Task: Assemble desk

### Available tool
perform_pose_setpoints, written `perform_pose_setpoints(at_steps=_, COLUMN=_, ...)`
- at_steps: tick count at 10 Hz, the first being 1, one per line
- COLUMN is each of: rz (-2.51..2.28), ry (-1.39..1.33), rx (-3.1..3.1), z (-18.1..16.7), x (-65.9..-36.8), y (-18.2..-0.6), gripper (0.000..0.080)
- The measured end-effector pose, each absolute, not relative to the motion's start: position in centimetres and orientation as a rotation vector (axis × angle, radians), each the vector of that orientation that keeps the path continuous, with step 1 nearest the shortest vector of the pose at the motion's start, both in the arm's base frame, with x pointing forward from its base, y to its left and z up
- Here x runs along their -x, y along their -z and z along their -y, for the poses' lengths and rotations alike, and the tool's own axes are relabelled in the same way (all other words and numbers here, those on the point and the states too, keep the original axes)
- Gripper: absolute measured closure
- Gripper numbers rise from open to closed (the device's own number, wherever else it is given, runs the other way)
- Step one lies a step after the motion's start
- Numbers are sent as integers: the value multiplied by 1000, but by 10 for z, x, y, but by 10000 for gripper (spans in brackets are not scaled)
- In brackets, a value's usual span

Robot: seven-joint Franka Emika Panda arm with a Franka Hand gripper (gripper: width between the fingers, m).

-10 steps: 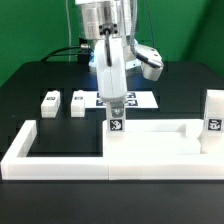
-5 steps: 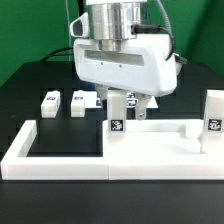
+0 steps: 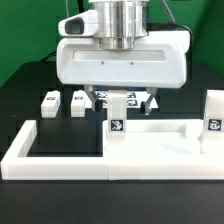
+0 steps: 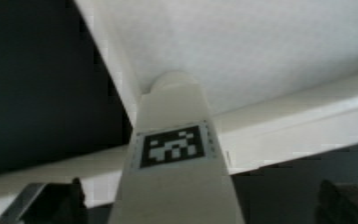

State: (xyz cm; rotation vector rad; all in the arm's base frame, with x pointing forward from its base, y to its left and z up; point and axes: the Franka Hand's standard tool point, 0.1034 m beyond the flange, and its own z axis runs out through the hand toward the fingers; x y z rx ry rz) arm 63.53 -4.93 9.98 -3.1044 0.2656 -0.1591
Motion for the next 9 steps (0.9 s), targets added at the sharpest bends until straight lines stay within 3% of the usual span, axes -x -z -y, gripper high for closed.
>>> perform_pose_setpoints(at_steps=1, rz=-9, ry=136, rx=3122, z=50, x=-635, y=-102, gripper=150)
perform_pose_setpoints(at_steps=3, rz=32, ry=140, rx=3124, z=52, x=-635, y=-102, gripper=150)
perform_pose_setpoints(at_steps=5, rz=-16, ry=138, rx=3123, z=52, x=-635, y=-102, gripper=409)
perform_pose_setpoints(at_steps=6, rz=-130, ry=138, rx=3116, z=52, x=-635, y=-102, gripper=409)
perform_pose_setpoints(at_steps=7, rz=-287, ry=136, rx=3101, z=52, x=-635, y=-101, gripper=511)
perform_pose_setpoints(at_steps=9, rz=-604, ry=137, rx=3049, z=52, x=-636, y=-101, gripper=511)
